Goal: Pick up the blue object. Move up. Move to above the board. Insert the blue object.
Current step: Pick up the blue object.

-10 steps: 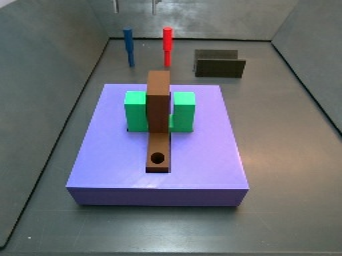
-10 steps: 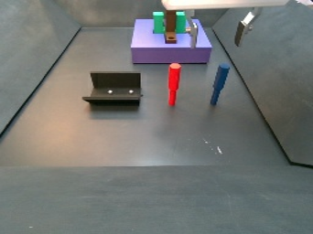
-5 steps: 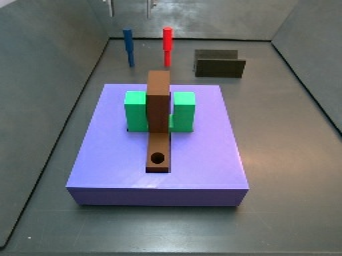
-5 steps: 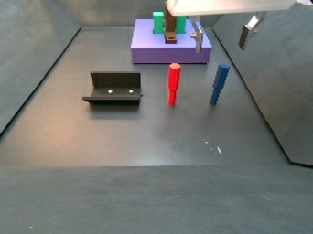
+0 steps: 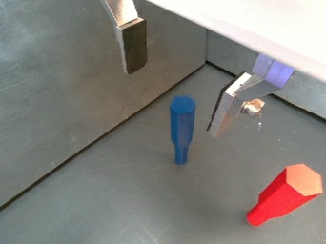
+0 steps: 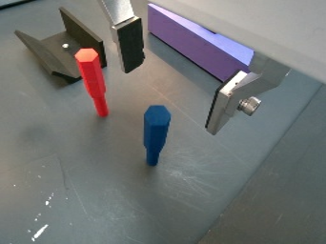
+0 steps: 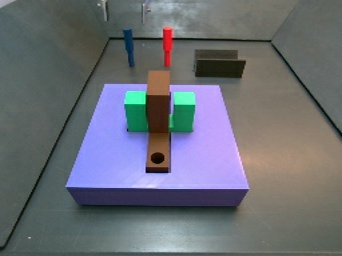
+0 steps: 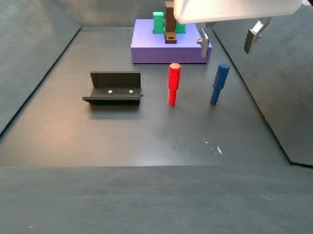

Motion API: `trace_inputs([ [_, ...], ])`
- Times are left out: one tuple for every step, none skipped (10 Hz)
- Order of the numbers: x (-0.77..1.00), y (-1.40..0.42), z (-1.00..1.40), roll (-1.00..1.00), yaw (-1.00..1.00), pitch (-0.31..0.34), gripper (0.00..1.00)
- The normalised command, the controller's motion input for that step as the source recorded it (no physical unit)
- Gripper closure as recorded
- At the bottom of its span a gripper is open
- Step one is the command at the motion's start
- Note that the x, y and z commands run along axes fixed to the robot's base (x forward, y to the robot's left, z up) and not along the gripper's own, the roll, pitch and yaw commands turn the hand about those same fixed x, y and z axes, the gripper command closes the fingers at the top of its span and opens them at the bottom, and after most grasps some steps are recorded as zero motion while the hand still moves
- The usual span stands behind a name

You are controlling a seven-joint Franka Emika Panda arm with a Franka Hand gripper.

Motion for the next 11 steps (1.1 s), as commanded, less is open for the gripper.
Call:
trace_inputs([
  [0.12, 0.0, -0.19, 0.06, 0.0, 0.0, 0.0],
  [0.19, 0.07, -0.17, 0.04, 0.0, 0.0, 0.0],
  [0.11, 0.06, -0.26, 0.04, 0.0, 0.0, 0.0],
  [0.0, 0.01, -0.32, 0.05, 0.0, 0.0, 0.0],
  [0.0, 0.07, -0.34, 0.1, 0.0, 0.0, 0.0],
  [-0.06, 0.11, -0.32, 0.09, 0.0, 0.0, 0.0],
  [-0.03, 0.15, -0.29, 0.07, 0.01, 0.0, 0.0],
  [-0.1, 0.19, -0.29, 0.08, 0.0, 0.0, 0.0],
  [-0.35, 0.21, -0.21, 0.05, 0.0, 0.0, 0.0],
  [-0.42, 0.09, -0.11, 0.0, 0.0, 0.0, 0.0],
  [-0.25, 0.0, -0.03, 0.0, 0.0, 0.0, 0.0],
])
